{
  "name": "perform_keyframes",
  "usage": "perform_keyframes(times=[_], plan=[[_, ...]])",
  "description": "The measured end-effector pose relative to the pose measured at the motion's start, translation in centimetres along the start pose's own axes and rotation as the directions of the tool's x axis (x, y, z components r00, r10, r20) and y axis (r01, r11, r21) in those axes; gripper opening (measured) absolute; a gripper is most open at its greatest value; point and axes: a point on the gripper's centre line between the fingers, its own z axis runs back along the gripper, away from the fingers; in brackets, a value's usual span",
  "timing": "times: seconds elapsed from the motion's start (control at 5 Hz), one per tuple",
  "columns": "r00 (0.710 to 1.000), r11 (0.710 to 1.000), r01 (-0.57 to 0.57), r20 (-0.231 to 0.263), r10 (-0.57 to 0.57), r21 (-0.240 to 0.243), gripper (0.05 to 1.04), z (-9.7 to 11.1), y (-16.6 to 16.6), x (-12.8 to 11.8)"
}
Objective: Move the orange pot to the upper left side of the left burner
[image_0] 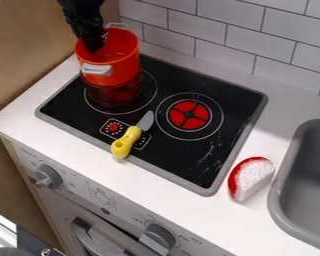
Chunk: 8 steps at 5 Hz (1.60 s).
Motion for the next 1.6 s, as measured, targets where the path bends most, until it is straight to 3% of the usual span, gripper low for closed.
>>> perform_keyframes(times=[0.4,0.6,1.2,1.4,1.6], plan=[[0.998,0.999,-0.019,-0.061,0.016,-0.044,0.77,0.2,-1.4,-0.4],[0.996,0.998,-0.032,-0.08,0.027,-0.052,0.99,1.6,-2.1,-0.5],[0.986,0.993,-0.074,-0.155,0.059,-0.09,0.999,6.3,-4.9,-0.9],[0.985,0.992,-0.085,-0.159,0.07,-0.091,0.999,8.3,-5.8,-1.2],[0.986,0.99,-0.087,-0.153,0.07,-0.112,0.999,9.0,-7.0,-1.4]])
